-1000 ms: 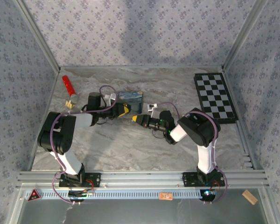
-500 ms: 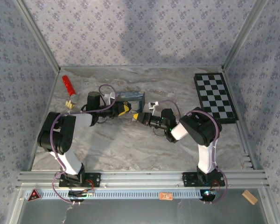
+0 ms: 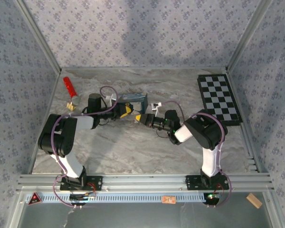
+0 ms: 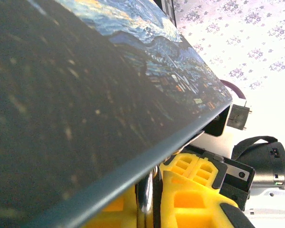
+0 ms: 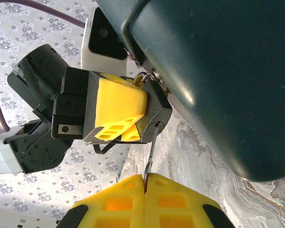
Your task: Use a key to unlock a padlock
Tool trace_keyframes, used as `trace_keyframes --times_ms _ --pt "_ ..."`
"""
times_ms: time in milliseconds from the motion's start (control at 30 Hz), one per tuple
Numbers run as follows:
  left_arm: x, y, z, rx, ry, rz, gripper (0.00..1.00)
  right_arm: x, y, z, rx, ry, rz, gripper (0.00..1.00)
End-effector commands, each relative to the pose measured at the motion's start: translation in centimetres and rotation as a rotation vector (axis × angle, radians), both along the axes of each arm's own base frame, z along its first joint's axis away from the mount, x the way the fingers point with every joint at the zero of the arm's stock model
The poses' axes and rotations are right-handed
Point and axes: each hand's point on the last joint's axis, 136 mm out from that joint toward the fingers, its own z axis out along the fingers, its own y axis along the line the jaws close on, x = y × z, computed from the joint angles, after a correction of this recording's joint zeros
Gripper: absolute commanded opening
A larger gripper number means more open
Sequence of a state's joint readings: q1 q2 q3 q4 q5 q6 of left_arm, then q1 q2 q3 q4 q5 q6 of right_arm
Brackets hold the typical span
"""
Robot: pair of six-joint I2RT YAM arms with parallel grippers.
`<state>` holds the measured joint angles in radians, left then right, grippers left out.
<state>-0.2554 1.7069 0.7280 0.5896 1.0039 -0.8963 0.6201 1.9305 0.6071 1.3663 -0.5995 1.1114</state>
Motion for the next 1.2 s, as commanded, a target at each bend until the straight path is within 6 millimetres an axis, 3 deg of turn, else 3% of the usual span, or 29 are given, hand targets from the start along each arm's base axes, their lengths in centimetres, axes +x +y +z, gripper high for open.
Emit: trace_keyframes --times_ms 0,1167 --pt "0.1 -0.4 3.1 -0.057 -0.149 -0.051 0.0 -0.2 0.6 2.3 0.045 -0.049 0.028 0.0" --pt "-0.2 -0.6 3.6 -0.075 -0.15 -0.065 0.0 0.6 0.3 1.3 0.035 -0.02 -0.005 0.0"
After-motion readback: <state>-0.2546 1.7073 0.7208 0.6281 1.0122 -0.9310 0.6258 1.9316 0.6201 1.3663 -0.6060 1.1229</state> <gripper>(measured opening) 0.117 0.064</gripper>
